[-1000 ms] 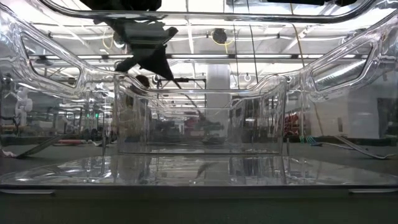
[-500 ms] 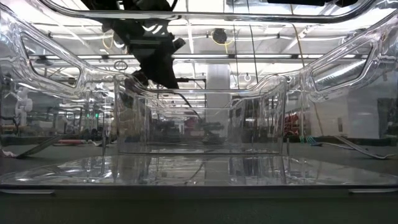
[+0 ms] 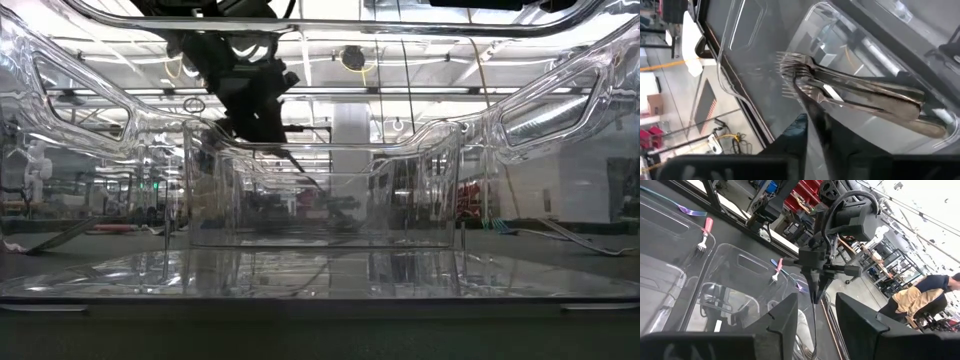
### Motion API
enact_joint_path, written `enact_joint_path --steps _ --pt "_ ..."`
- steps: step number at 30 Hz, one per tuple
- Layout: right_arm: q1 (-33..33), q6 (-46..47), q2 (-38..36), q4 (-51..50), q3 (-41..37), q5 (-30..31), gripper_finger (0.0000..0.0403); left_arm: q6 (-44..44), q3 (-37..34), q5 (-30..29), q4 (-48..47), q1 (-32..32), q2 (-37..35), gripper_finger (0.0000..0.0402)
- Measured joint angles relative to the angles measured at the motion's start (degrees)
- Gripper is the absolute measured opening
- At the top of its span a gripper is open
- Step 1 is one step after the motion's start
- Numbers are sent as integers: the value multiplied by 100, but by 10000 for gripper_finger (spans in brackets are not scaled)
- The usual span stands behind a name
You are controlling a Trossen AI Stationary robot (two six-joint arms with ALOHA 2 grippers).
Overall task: Sort silverware by color (type)
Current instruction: Put the black fork into the top transparent bin, then put the top left pink fork into the middle transparent bin
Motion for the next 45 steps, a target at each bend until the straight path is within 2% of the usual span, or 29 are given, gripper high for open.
enact_joint_path --steps 6,11,22,34,38,45 --pt "0 0 0 -4 0 1 130 -49 0 -58 7 2 -1 113" --pt "0 1 0 -33 0 1 130 -369 0 -139 -14 2 -25 136" --pt "0 110 0 -151 0 -1 130 -838 2 -375 -566 -5 -166 139" --pt "2 275 2 -231 2 1 130 -1439 4 -195 -1267 -17 -987 139" --pt "2 261 2 -238 2 -1 130 -2164 4 -231 -1585 -36 -1258 139" --pt "-19 109 2 -94 2 25 130 -4497 7 -344 -2569 -270 -1787 139"
